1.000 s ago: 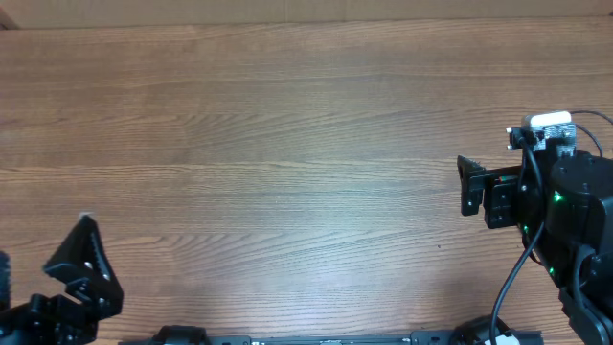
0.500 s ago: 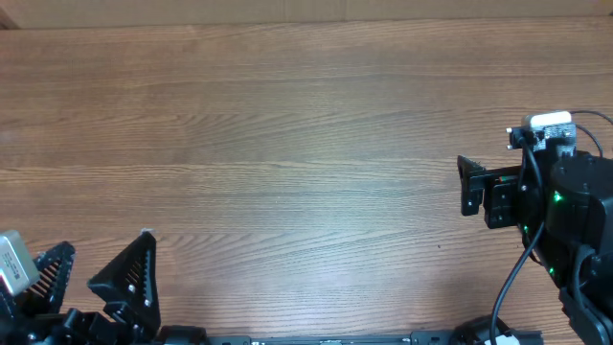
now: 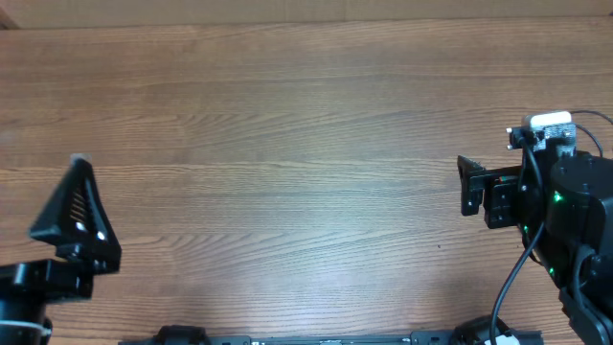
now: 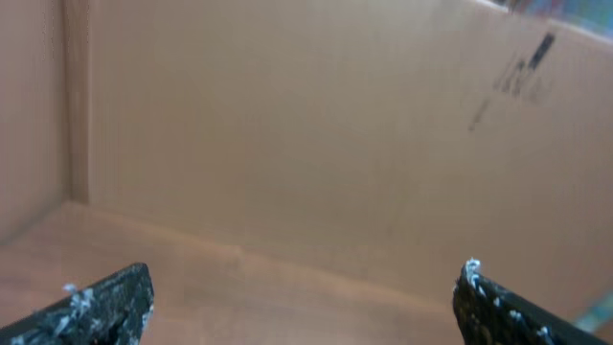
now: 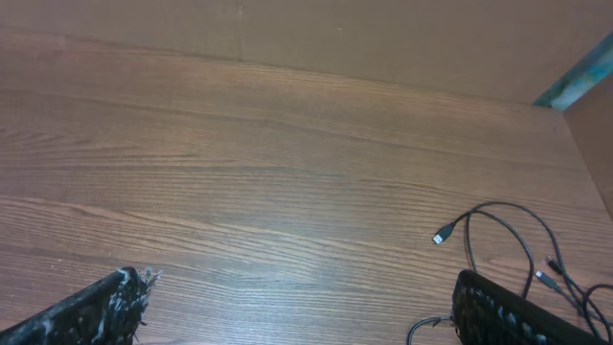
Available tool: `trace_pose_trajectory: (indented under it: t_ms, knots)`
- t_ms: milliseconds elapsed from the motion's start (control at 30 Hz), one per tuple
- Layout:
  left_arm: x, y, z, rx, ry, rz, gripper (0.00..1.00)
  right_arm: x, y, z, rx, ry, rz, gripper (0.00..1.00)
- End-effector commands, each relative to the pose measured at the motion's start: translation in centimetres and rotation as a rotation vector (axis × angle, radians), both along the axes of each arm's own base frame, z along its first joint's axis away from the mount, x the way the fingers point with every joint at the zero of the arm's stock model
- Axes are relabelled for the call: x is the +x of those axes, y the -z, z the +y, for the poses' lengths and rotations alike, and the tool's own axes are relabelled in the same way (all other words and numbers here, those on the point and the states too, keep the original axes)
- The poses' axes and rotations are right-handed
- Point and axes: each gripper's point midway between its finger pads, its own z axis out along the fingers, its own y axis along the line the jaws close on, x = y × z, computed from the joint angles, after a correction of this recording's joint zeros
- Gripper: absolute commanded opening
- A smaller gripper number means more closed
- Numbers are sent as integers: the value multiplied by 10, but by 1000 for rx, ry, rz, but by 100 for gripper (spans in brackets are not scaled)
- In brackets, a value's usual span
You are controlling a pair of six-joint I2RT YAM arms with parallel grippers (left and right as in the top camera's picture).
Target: Untangle cables
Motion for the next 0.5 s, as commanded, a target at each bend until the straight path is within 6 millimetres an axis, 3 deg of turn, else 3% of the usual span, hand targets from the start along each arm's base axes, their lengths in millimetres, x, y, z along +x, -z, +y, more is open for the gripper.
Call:
trace_pose_trajectory:
  t_ms: [0, 200, 467]
  knots:
    - [-9, -5, 4, 43, -29, -80, 99, 0, -3, 0, 1, 7, -11, 100]
    - [-12, 5, 5, 40, -35, -206, 100, 0, -3, 0, 1, 7, -11, 100]
    - [-7, 55, 4, 37, -33, -299, 100, 0, -3, 0, 1, 7, -11, 100]
